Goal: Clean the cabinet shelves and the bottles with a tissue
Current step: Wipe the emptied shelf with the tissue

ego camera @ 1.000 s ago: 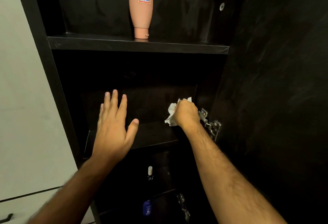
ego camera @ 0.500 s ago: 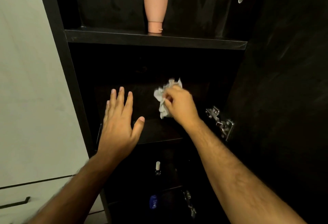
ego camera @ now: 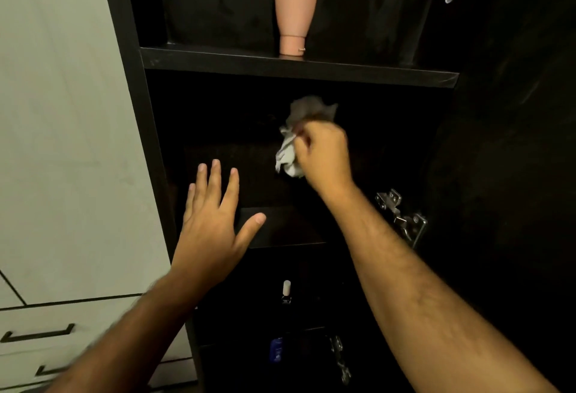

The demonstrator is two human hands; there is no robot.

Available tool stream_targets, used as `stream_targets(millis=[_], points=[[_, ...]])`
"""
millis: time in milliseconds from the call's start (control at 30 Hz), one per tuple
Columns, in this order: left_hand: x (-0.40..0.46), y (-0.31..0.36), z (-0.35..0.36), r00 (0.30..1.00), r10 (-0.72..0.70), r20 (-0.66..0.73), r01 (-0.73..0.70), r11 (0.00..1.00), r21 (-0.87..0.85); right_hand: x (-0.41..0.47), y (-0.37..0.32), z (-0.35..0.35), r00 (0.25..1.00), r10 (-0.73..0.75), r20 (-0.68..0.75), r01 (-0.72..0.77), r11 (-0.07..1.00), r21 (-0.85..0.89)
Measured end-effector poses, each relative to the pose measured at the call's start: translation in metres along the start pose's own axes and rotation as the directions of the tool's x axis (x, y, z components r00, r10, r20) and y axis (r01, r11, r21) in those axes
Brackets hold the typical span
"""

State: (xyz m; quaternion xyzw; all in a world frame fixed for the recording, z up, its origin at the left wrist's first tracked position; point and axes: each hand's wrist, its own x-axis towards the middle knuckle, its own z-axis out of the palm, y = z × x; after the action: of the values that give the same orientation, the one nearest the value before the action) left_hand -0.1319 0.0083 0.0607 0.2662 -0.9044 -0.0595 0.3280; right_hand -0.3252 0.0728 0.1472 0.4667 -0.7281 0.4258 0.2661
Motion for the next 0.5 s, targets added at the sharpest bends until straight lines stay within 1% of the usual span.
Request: stream_targets(millis=[33,67,100,133,167,200,233,300,333,400,433,500], points=[[-0.001,0.0,0.0,1.0,0.002,0.002,-0.002,1.0,-0.004,-0.014,0.0,0.01,0.993,-0.062,0.097,0.065,0.998,-0.022],[-0.001,-0.001,0.0,1.0,0.003,0.007,-0.003,1.0,-0.008,-0.029,0.003,0.017,0.974,-0.068,0.214,0.081,0.995,-0.052],[-0.002,-0.001,0.0,1.0,0.0,0.013,0.0,1.0,-0.009,-0.043,0.008,0.022,0.947,-0.04,0.317,0.076,0.992,-0.103],[-0.003,-0.002,0.0,1.0,-0.004,0.019,0.004,1.0,-0.003,-0.054,0.015,0.024,0.921,0.004,0.389,0.066,0.984,-0.167],[-0.004,-0.003,0.0,1.0,-0.009,0.021,0.009,1.0,0.003,-0.061,0.021,0.023,0.904,0.052,0.425,0.049,0.973,-0.225],[-0.005,-0.003,0.0,1.0,-0.012,0.021,0.012,1.0,0.005,-0.062,0.026,0.019,0.897,0.104,0.43,0.018,0.963,-0.271],[-0.006,-0.003,0.0,1.0,-0.014,0.025,0.014,1.0,0.005,-0.059,0.03,0.013,0.901,0.153,0.407,-0.021,0.95,-0.313],[-0.01,-0.003,0.001,1.0,-0.011,0.03,0.01,1.0,0.007,-0.046,0.037,-0.003,0.925,0.237,0.298,-0.126,0.929,-0.348],[-0.011,-0.002,0.002,0.999,-0.011,0.03,0.01,1.0,0.01,-0.036,0.041,-0.011,0.932,0.279,0.233,-0.199,0.928,-0.315],[-0.014,-0.001,0.002,0.999,-0.009,0.033,0.008,1.0,0.017,-0.014,0.042,-0.028,0.922,0.363,0.133,-0.344,0.928,-0.146],[-0.015,-0.001,0.003,0.999,-0.004,0.032,0.003,1.0,0.02,-0.005,0.039,-0.034,0.918,0.383,0.102,-0.379,0.923,-0.062],[-0.017,-0.002,0.003,1.0,0.013,0.02,-0.013,1.0,0.022,0.01,0.028,-0.033,0.931,0.361,0.049,-0.362,0.932,0.009]])
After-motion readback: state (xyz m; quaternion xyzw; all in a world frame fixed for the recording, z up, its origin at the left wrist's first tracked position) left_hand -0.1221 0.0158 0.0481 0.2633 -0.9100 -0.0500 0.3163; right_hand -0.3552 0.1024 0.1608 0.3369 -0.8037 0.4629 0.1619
